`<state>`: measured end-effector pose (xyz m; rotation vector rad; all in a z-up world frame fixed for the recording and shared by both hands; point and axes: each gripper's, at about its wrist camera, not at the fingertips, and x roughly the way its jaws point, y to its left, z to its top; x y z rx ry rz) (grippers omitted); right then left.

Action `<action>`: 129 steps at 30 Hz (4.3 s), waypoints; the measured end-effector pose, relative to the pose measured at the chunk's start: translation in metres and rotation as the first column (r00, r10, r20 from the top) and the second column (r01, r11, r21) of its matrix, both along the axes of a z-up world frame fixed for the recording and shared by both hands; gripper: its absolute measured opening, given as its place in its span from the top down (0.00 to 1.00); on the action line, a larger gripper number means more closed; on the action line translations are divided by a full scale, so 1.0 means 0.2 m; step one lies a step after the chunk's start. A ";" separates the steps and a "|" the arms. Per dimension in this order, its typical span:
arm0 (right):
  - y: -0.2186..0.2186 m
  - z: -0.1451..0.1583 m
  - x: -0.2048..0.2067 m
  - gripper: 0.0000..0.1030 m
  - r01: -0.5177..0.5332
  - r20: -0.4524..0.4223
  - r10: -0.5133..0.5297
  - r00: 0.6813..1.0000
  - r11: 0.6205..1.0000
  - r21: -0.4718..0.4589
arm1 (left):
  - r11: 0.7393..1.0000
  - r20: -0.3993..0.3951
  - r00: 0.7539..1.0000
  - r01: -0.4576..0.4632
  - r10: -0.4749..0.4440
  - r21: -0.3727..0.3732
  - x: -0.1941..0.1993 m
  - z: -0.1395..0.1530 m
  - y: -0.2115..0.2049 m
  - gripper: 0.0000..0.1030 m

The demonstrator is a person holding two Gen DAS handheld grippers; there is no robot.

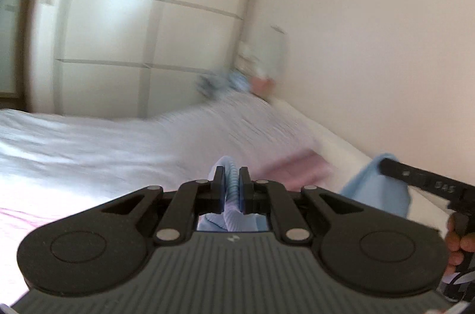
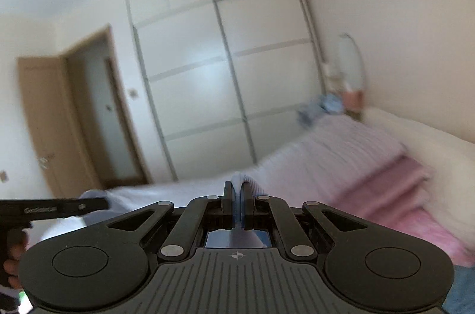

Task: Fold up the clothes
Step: 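Lift the light blue sweatshirt with both grippers and drop it on the open bed, then move both open grippers toward the crumpled light blue sweatshirt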

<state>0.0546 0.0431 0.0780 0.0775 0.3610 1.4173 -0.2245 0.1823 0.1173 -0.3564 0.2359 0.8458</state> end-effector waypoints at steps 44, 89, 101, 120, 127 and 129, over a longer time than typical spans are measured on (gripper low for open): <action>-0.44 -0.63 -1.15 0.60 -0.283 -0.041 0.368 0.929 0.632 -0.721 | 0.859 -0.526 0.827 -0.404 0.197 -0.314 -0.86 -0.77 -0.95 0.81; -0.87 -0.62 -1.17 0.60 -0.220 -0.039 0.273 0.961 0.674 -0.705 | 0.843 -0.507 0.821 -0.450 0.262 -0.294 -1.12 -0.75 -1.28 0.74; -0.35 -0.80 -1.24 0.60 -0.154 -0.142 0.070 0.987 0.636 -0.756 | 0.865 -0.498 0.858 -0.342 0.128 -0.367 -1.39 -0.88 -0.59 0.71; 0.34 -1.06 -1.65 0.60 -0.005 -0.209 -0.309 0.928 0.550 -0.835 | 0.875 -0.505 0.848 -0.113 -0.162 -0.470 -1.74 -1.12 0.41 0.71; 0.44 -1.30 -1.64 0.60 -0.014 -0.255 -0.430 0.866 0.489 -0.872 | 0.841 -0.491 0.837 -0.071 -0.242 -0.536 -1.72 -1.33 0.57 0.71; 0.47 -1.36 -1.64 0.60 -0.017 -0.267 -0.459 0.847 0.479 -0.878 | 0.835 -0.489 0.834 -0.067 -0.254 -0.547 -1.70 -1.38 0.61 0.71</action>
